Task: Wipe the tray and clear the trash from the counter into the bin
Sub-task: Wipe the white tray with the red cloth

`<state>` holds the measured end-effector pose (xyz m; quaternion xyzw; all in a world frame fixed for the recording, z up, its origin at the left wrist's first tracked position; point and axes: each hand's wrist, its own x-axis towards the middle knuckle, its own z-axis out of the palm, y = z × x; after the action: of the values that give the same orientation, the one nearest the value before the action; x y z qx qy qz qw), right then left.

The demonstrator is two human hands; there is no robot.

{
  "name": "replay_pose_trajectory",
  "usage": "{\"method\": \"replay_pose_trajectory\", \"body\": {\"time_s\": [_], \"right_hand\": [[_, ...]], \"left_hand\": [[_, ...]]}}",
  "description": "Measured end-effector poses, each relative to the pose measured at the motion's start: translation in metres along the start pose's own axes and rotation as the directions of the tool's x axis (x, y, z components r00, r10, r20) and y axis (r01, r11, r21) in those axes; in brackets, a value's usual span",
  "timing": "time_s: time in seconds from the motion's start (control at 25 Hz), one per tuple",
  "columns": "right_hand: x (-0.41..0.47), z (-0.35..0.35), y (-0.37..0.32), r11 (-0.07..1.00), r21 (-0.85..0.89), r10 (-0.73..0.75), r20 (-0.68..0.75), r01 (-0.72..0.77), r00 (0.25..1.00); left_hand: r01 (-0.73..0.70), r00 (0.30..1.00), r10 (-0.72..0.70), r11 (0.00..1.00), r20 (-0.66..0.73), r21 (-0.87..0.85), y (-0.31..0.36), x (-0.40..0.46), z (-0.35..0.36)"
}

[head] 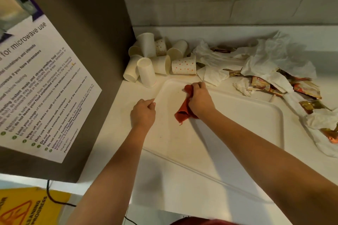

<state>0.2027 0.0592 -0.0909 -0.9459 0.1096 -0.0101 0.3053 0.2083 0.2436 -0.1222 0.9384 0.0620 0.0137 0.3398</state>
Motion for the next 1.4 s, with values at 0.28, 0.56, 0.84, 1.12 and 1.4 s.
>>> {"method": "replay_pose_trajectory", "body": {"time_s": [0.28, 0.56, 0.84, 1.12, 1.4], "right_hand": [[0.007, 0.03, -0.016, 0.983, 0.057, -0.175, 0.043, 0.173, 0.984], [-0.013, 0.017, 0.009, 0.823, 0.134, -0.568, 0.212, 0.553, 0.795], [0.011, 0.015, 0.023, 0.973, 0.056, -0.22, -0.044, 0.223, 0.974], [0.028, 0.035, -0.024, 0.931, -0.006, -0.355, 0.229, 0.365, 0.907], [0.009, 0.037, -0.001, 0.846, -0.051, -0.526, 0.073, 0.53, 0.847]], "left_hand": [[0.114, 0.993, -0.108, 0.97, 0.039, -0.216, -0.005, 0.004, 0.001], [0.117, 0.993, -0.117, 0.969, 0.01, -0.219, -0.007, 0.003, 0.002], [0.094, 0.995, -0.085, 0.965, 0.048, -0.244, -0.01, 0.005, 0.002], [0.105, 0.992, -0.084, 0.959, 0.089, -0.264, -0.015, 0.007, 0.003], [0.101, 0.994, -0.085, 0.948, 0.068, -0.303, -0.015, 0.011, 0.006]]}}
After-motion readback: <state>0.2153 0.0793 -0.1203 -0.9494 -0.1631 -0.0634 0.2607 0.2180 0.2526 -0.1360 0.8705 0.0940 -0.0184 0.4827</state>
